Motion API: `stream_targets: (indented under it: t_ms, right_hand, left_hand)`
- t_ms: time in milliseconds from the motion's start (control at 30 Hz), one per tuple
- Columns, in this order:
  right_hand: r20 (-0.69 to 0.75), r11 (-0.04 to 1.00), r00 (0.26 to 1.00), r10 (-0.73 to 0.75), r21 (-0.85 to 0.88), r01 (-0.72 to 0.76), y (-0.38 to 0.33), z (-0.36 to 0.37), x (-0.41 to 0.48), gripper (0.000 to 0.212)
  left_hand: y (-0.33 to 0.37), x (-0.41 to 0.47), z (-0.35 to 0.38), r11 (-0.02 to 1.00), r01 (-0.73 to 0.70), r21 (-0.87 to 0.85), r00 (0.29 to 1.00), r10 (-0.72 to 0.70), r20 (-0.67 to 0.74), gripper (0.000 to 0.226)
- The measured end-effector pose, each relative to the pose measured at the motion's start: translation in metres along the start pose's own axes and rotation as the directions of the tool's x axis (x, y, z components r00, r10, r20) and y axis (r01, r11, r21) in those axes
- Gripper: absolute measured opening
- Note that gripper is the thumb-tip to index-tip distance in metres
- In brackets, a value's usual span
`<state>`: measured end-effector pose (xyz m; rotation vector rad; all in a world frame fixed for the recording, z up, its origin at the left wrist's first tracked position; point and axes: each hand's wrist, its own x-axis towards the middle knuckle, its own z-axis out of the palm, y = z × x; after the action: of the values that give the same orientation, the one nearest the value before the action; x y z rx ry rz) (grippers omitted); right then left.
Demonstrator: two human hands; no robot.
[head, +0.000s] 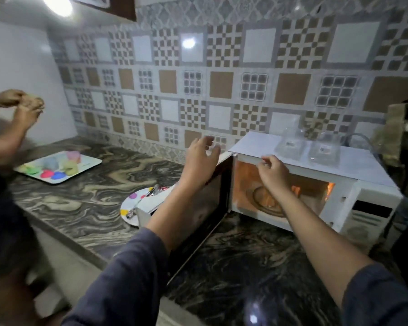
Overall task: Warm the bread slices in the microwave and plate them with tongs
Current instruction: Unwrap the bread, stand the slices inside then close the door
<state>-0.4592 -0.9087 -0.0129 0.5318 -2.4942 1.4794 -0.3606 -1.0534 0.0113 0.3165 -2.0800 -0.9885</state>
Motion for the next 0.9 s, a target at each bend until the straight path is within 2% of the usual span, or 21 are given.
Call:
stream_targets:
  t_ms: [133,267,367,533,633,733,800,900]
  right_hand:
    - [0.125,0.991,0.984,-0.129,0.045,0.125,-0.051,0.045,-0.035,0.031]
    - [0.259,0.974,0.939,-0.225,0.074,0.213,-0.101,0.086,-0.061,0.034]
    - [0.314,0.973,0.922,-0.226,0.024,0.230,-0.123,0.117,-0.078,0.036]
    - [0.429,0.935,0.901,-0.061,-0.291,0.202,-0.113,0.151,-0.109,0.045]
    - [0.361,0.951,0.931,-0.054,-0.265,0.158,-0.103,0.145,-0.120,0.027]
    - [0.319,0.964,0.947,-0.044,-0.234,0.124,-0.093,0.117,-0.129,0.034]
    - [0.340,0.969,0.939,-0.044,-0.215,0.124,-0.077,0.093,-0.132,0.037]
    - [0.375,0.971,0.927,-0.017,-0.216,0.105,-0.051,0.054,-0.134,0.045]
  left_hand:
    - [-0.031,-0.012,-0.065,0.997,0.014,-0.078,0.995,-0.022,-0.100,0.025]
    - [-0.083,-0.023,-0.113,0.955,0.148,-0.256,0.985,-0.166,-0.050,0.019]
    - [-0.115,-0.040,-0.126,0.898,0.291,-0.331,0.957,-0.279,0.083,0.016]
    - [-0.141,-0.090,-0.115,0.803,0.499,-0.326,0.842,-0.362,0.399,0.033]
    - [-0.148,-0.115,-0.101,0.796,0.495,-0.347,0.832,-0.320,0.453,0.033]
    - [-0.145,-0.133,-0.081,0.759,0.473,-0.447,0.846,-0.248,0.473,0.036]
    - [-0.142,-0.149,-0.061,0.754,0.448,-0.480,0.839,-0.169,0.517,0.038]
    - [-0.128,-0.172,-0.027,0.798,0.363,-0.480,0.822,-0.032,0.568,0.040]
